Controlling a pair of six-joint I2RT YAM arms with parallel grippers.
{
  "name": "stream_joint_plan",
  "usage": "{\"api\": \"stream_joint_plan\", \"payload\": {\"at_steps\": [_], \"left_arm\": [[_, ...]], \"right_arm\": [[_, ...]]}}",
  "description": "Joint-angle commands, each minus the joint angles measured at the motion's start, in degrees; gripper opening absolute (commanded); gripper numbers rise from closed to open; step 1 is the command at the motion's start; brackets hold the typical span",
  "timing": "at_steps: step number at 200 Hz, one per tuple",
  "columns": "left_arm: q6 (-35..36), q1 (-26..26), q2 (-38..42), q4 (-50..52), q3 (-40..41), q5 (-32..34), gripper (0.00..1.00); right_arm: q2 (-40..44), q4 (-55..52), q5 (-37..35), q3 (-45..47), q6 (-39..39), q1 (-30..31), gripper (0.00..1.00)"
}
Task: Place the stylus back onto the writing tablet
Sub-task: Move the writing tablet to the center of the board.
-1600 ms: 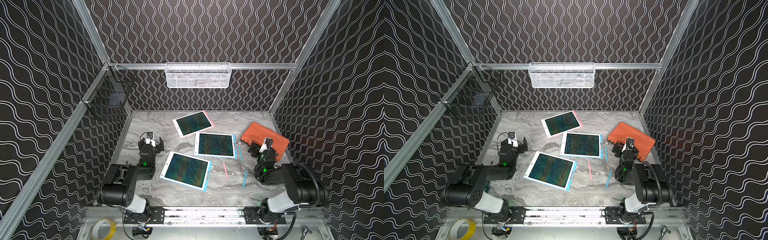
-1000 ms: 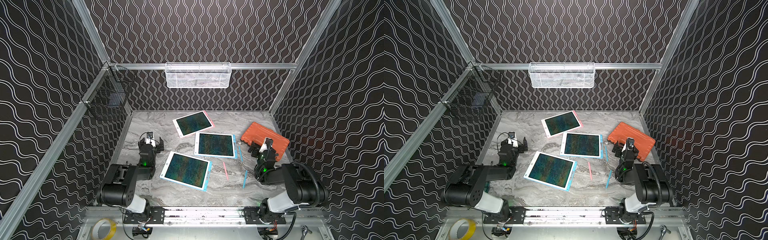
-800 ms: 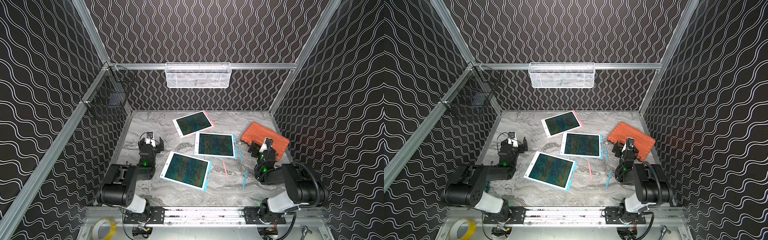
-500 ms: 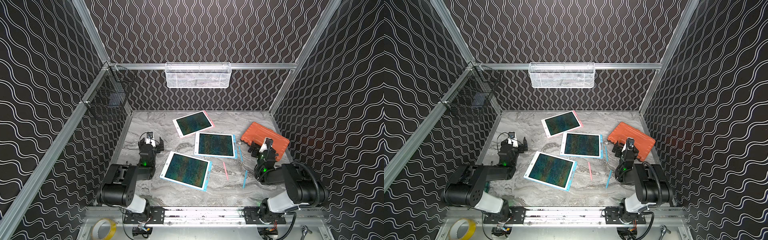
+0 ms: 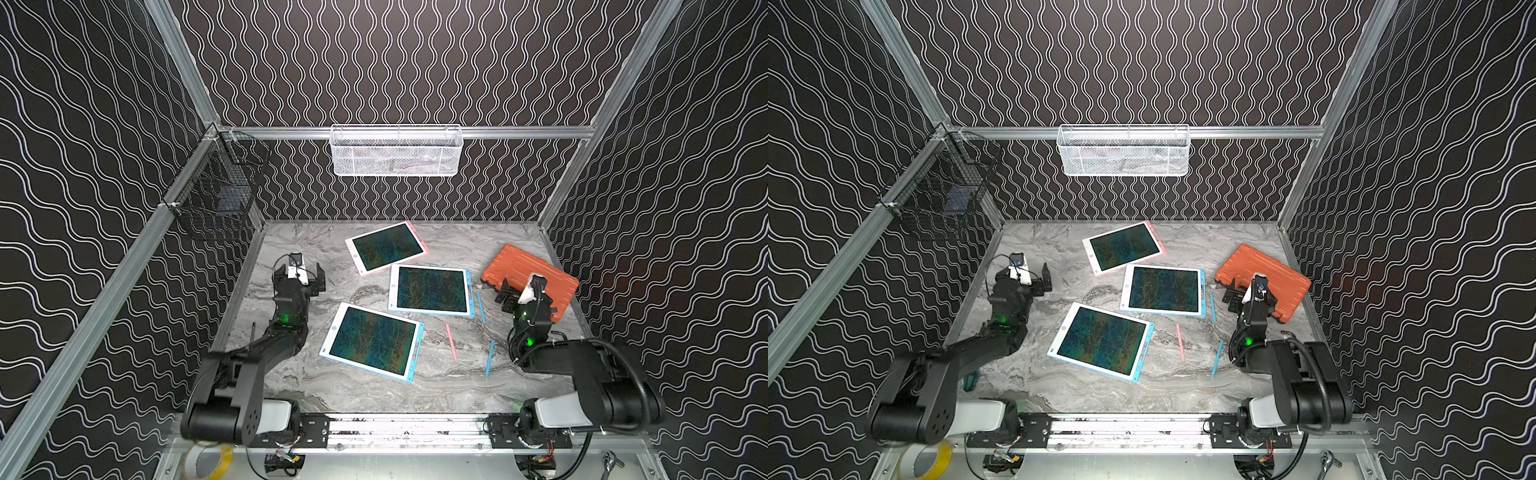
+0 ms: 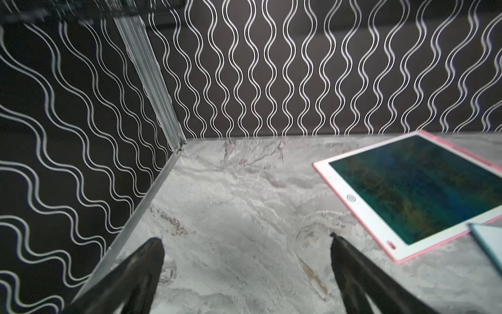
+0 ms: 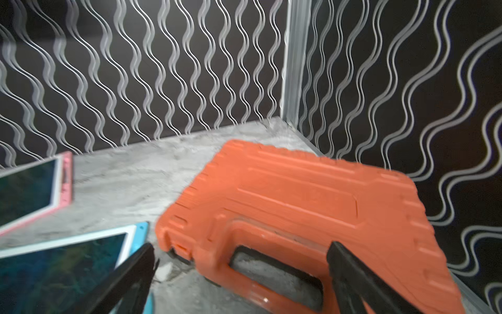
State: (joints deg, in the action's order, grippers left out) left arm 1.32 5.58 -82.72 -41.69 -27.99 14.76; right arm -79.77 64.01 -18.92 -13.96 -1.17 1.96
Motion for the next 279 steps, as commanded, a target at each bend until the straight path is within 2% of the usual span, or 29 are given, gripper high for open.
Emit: {"api": "stream_joint_plan", "payload": {"at_steps": [1,17,27,35,47,64,75,86,121,147,195,250,279], "left_arm": [[-4.49,-0.06,5.53,19.53,-4.21,-2.87,0.99],[-11.76,-0.05,7.97,32.66,-9.61,-3.23,0.99],[-15.79,-0.05,8.45,40.33,-13.75,-4.79,0.99],[-18.43,-0.05,8.09,45.79,-16.94,-7.61,0.99],[-21.68,-0.05,6.13,52.26,-21.23,-14.05,0.99],[-24.96,0.04,0.12,63.67,-28.14,-20.78,0.99],[-23.94,0.25,-2.45,65.59,-29.48,-26.85,0.99],[-24.34,0.46,-2.62,67.03,-29.32,-28.25,0.99],[-20.16,-0.05,-6.93,76.70,-34.38,-28.48,0.99],[-20.02,-1.47,-11.86,78.28,-35.31,-30.46,0.99],[-19.99,-2.28,-16.37,77.66,-31.49,-33.83,0.99],[-22.01,-2.07,-18.11,74.07,-24.46,-35.57,0.99],[-22.95,0.92,-19.18,73.20,-23.09,-34.97,0.99]], "right_arm": [[5.25,-11.76,-5.87,-3.76,-1.72,0.33,1.00],[6.57,-38.73,-11.50,-15.29,-11.84,0.41,1.00],[3.59,-56.70,-14.24,-24.51,-18.76,0.41,1.00],[0.99,-65.44,-13.64,-30.32,-21.11,0.39,1.00],[-0.78,-71.54,-9.76,-34.84,-22.79,0.80,1.00],[-0.28,-76.78,-7.81,-37.80,-26.80,2.33,1.00],[-0.45,-76.37,-0.70,-38.29,-26.60,2.27,1.00],[-1.36,-82.11,5.17,-42.00,-27.01,2.45,1.00],[-4.50,-100.86,15.12,-49.49,-31.90,5.11,1.00],[0.38,-105.42,23.53,-44.38,-35.70,6.83,1.00],[4.10,-111.97,30.07,-34.82,-35.11,7.77,1.00],[1.86,-110.41,32.57,-27.98,-34.87,8.24,1.00],[0.56,-109.09,32.13,-26.22,-34.57,8.19,1.00]]}}
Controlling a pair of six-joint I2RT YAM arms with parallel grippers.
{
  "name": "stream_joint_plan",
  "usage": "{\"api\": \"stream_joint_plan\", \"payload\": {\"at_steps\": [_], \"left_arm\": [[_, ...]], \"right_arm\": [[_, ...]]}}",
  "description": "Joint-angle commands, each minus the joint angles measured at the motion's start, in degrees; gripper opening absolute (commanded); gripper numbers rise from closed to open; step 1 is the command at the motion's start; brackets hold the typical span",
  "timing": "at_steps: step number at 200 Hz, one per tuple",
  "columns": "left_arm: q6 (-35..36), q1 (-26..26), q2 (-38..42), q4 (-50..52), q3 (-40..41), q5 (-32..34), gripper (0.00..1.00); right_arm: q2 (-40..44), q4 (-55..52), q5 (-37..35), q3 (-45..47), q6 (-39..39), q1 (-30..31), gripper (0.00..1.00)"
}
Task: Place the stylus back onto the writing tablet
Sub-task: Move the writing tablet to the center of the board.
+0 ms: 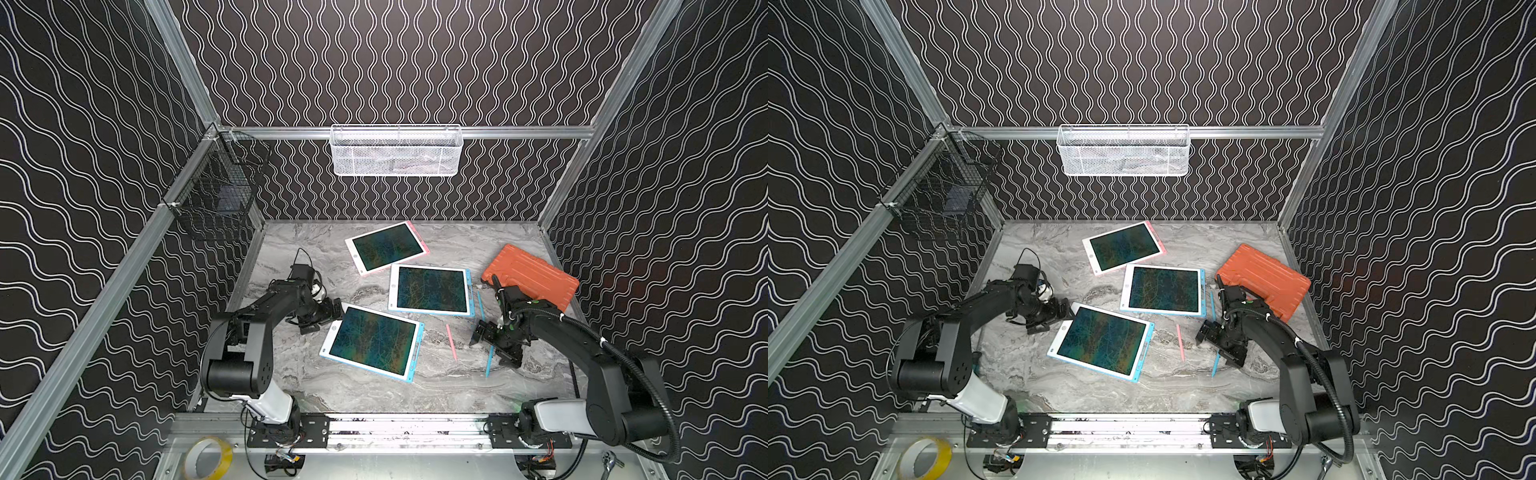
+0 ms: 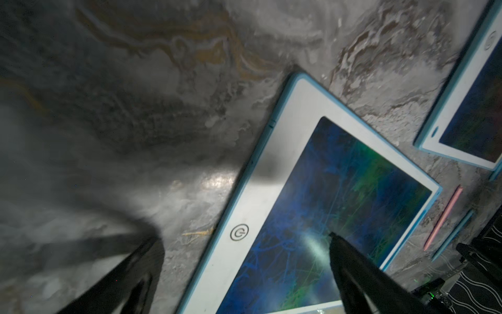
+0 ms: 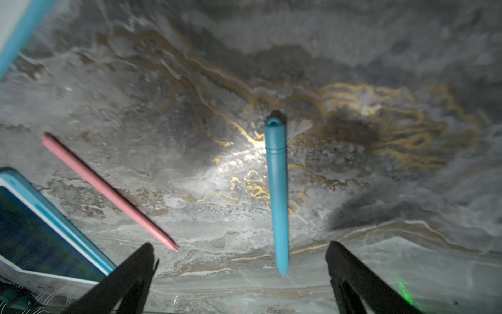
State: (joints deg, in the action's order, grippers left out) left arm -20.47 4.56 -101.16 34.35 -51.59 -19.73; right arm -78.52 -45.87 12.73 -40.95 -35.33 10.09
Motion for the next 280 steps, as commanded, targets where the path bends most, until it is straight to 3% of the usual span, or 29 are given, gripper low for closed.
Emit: {"api": "stream_joint_plan", "payload": {"at_steps": [1,97,187,236,280], "left_arm": [[-1.24,2.08,-0.76,-2.91,0.57,-0.44,0.99],[-6.33,8.74,1.43,-6.98,8.14,-2.24,0.99],[-14.16,11.38,11.70,-4.41,15.11,-0.87,0.95],[-18.00,14.60,15.67,-4.09,18.70,-1.45,0.94],[-18.68,14.60,22.31,-1.97,17.55,0.47,0.94]], "right_arm": [[-0.72,0.83,0.42,0.82,-0.42,0.09,1.00],[-3.04,3.83,-6.92,1.87,-0.01,0.11,0.86],[-2.80,4.25,-12.49,0.27,-0.77,2.46,0.64],[-4.23,4.43,-14.73,-1.64,-0.28,3.01,0.61],[-4.35,3.54,-15.07,-1.89,-2.17,5.89,0.51]]}}
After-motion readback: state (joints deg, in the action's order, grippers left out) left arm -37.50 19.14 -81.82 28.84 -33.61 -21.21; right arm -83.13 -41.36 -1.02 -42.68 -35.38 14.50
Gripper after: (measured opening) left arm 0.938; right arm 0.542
